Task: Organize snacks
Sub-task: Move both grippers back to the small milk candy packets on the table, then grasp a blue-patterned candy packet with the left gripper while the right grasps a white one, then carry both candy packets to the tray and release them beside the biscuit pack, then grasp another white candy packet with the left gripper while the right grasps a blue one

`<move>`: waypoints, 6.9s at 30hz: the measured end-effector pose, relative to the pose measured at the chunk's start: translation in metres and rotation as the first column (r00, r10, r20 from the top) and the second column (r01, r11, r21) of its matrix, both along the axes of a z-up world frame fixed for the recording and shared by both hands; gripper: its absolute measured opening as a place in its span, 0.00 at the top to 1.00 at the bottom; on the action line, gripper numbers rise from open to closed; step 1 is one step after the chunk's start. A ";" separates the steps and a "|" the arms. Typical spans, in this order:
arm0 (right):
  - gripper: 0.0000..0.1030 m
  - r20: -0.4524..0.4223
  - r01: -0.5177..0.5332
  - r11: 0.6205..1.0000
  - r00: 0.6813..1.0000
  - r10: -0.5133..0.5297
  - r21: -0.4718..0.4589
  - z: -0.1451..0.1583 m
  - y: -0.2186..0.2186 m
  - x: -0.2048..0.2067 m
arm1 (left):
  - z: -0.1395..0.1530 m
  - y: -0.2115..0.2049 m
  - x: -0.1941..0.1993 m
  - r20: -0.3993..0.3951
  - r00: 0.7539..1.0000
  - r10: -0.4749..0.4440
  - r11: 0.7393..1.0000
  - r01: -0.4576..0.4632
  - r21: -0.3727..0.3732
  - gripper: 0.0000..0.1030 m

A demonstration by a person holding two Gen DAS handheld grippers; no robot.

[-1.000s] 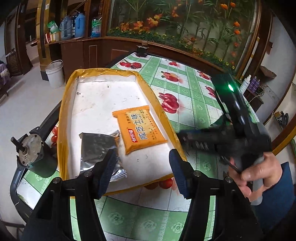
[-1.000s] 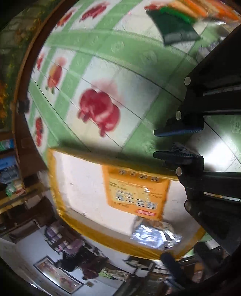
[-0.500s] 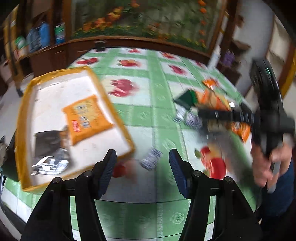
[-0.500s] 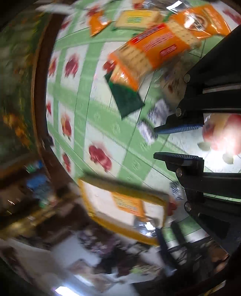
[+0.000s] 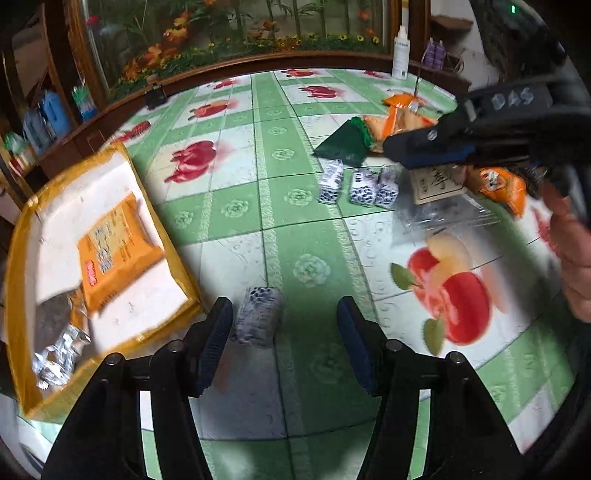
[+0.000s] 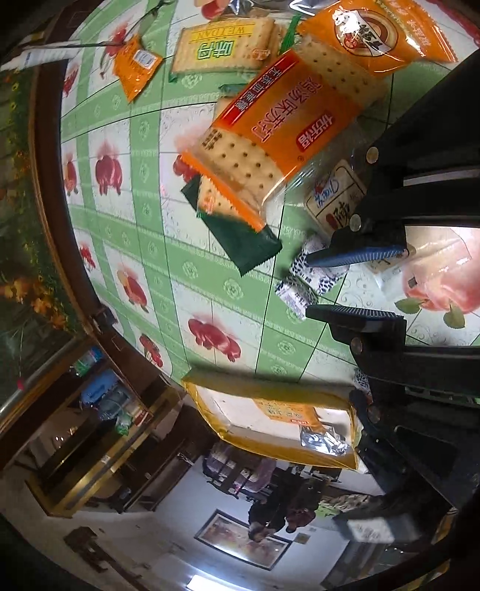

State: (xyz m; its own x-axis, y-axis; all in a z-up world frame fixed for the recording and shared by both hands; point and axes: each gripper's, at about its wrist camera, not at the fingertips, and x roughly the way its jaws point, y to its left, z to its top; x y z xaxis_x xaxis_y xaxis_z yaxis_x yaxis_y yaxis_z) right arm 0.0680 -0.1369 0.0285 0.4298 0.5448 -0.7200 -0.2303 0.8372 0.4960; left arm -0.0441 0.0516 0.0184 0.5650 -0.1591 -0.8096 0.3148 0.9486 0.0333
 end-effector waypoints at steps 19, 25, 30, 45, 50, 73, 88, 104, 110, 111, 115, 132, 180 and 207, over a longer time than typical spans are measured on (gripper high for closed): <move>0.66 0.067 -0.190 0.968 0.977 0.203 -0.163 0.000 0.045 -0.014 | 0.002 0.004 -0.010 -0.024 1.000 0.005 0.996 -0.007 -0.088 0.66; 0.64 0.060 -0.153 0.978 0.985 0.162 -0.141 0.001 0.034 -0.015 | 0.001 0.003 -0.002 -0.016 0.999 0.052 0.995 -0.053 -0.081 0.68; 0.64 0.066 -0.202 0.959 0.973 0.219 -0.200 -0.001 0.054 -0.025 | 0.001 0.012 0.000 -0.020 0.996 0.084 0.990 -0.086 -0.108 0.68; 0.81 0.094 -0.208 0.912 0.962 0.256 -0.354 -0.013 0.077 -0.038 | 0.004 0.019 -0.001 -0.012 0.995 0.094 0.984 -0.095 -0.153 0.68; 0.62 0.079 -0.208 0.899 0.963 0.257 -0.385 -0.015 0.079 -0.037 | 0.004 0.018 -0.001 -0.013 0.996 0.091 0.984 -0.092 -0.152 0.68; 0.81 0.137 -0.187 0.933 0.961 0.238 -0.307 -0.005 0.076 -0.041 | 0.008 0.021 -0.005 0.018 0.996 0.089 0.981 -0.085 -0.172 0.68; 0.81 0.115 -0.186 0.952 0.969 0.218 -0.243 -0.005 0.071 -0.039 | 0.009 0.026 -0.005 0.025 0.994 0.107 0.976 -0.100 -0.193 0.68; 0.81 0.110 -0.182 0.962 0.972 0.207 -0.203 -0.004 0.065 -0.038 | 0.012 0.032 -0.005 0.031 0.991 0.131 0.968 -0.121 -0.221 0.68; 0.81 0.127 -0.167 0.966 0.973 0.195 -0.199 0.000 0.063 -0.036 | 0.013 0.034 -0.007 0.035 0.992 0.118 0.965 -0.106 -0.241 0.68; 0.81 0.129 -0.168 0.964 0.972 0.196 -0.204 0.000 0.064 -0.036 | 0.014 0.035 -0.007 0.039 0.993 0.115 0.963 -0.102 -0.251 0.68; 0.81 0.112 -0.163 0.969 0.976 0.186 -0.188 0.000 0.068 -0.034 | 0.018 0.048 -0.009 0.027 0.993 0.118 0.941 -0.103 -0.323 0.68; 0.81 0.100 -0.244 0.963 0.962 0.256 -0.116 0.032 0.190 -0.003 | 0.033 0.181 0.018 0.074 0.909 0.410 0.868 -0.364 -0.339 0.68; 0.64 0.102 0.086 0.996 0.991 -0.085 -0.002 0.012 0.008 0.012 | 0.037 0.125 -0.021 0.225 0.892 0.391 0.828 -0.235 -0.509 0.40; 0.57 0.052 -0.038 0.991 0.998 0.045 -0.131 -0.004 0.036 0.011 | 0.030 0.036 -0.013 0.128 0.990 0.055 0.912 0.002 -0.410 0.41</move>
State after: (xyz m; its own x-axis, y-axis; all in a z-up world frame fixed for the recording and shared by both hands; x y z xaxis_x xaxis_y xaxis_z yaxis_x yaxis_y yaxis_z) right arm 0.0786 -0.1013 0.0244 0.4497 0.4666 -0.7616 -0.2897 0.8828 0.3697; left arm -0.0570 0.0880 0.0483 0.6717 -0.4426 -0.5940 0.3090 0.8962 -0.3183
